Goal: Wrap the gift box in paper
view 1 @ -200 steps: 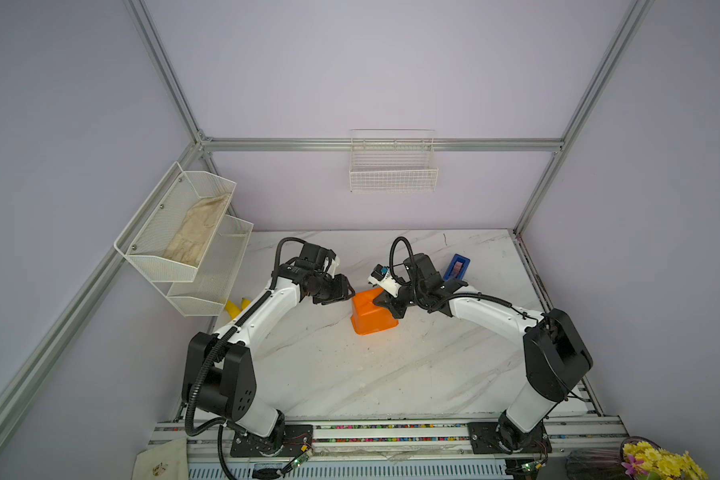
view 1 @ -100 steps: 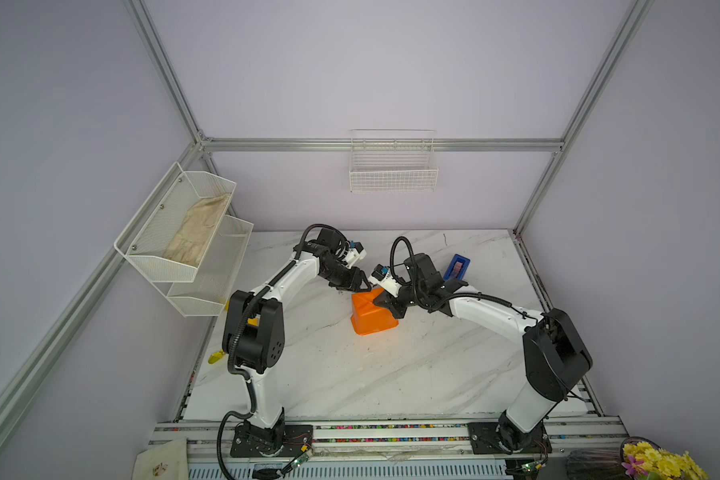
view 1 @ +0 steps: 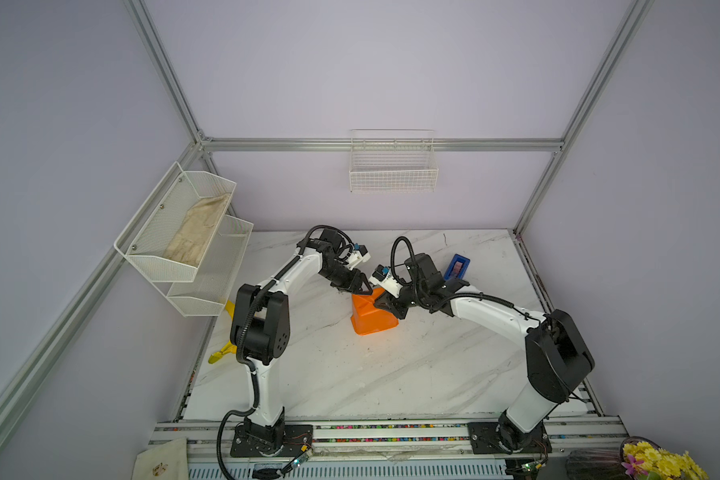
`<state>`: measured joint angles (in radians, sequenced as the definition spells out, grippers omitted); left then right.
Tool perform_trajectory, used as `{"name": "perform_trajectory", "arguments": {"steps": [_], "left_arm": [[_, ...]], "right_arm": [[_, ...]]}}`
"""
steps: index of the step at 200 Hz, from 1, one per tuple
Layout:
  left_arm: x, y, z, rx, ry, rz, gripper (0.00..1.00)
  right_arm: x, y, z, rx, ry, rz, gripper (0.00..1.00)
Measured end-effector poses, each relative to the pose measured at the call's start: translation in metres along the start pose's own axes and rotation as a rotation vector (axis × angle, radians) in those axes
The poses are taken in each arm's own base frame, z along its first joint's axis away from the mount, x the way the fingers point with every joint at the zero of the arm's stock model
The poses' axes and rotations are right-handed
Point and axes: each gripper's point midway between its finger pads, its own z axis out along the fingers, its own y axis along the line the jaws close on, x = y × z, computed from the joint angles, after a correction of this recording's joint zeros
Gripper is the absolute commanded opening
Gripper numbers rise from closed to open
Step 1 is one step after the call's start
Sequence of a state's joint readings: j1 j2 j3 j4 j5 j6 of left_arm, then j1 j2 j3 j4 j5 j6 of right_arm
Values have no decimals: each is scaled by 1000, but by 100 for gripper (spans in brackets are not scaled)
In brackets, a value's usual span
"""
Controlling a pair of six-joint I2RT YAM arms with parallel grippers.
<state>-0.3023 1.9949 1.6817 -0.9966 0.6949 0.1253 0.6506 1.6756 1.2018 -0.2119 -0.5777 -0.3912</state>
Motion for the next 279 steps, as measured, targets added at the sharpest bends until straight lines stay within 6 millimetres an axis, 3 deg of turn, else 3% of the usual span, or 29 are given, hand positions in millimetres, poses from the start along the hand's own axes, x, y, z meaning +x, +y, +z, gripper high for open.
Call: {"name": "perform_trajectory", "arguments": {"steps": [29,36,49,56,79,114,149,207,249,279], "left_arm": [[0,1,0,0,1,-2,50],[0,1,0,0,1,-2,50],[0,1,0,0,2,-3,50],[0,1,0,1,3,-4,50],[1,1,1,1,4,-5,49],[1,1,1,1,5,-6,49],[2,1,1,2,7,-7,50],[3,1,1,3,13,-12,50],[3,1,1,3,13,-13,49],[3,-1,1,14,12,-12,49]], "right_arm": [[-13,8,-24,24,-31,57,38],[-19,8,-30,39,-51,88,32],[-32,5,-40,75,-96,165,11],[-36,2,-42,89,-113,218,4],[-44,-10,-35,109,-130,397,0],[-19,-22,-5,111,-70,597,0],[-6,-11,11,82,-14,648,0],[6,10,2,82,41,666,0],[44,10,-18,212,131,796,0],[48,18,-35,223,47,939,49]]}}
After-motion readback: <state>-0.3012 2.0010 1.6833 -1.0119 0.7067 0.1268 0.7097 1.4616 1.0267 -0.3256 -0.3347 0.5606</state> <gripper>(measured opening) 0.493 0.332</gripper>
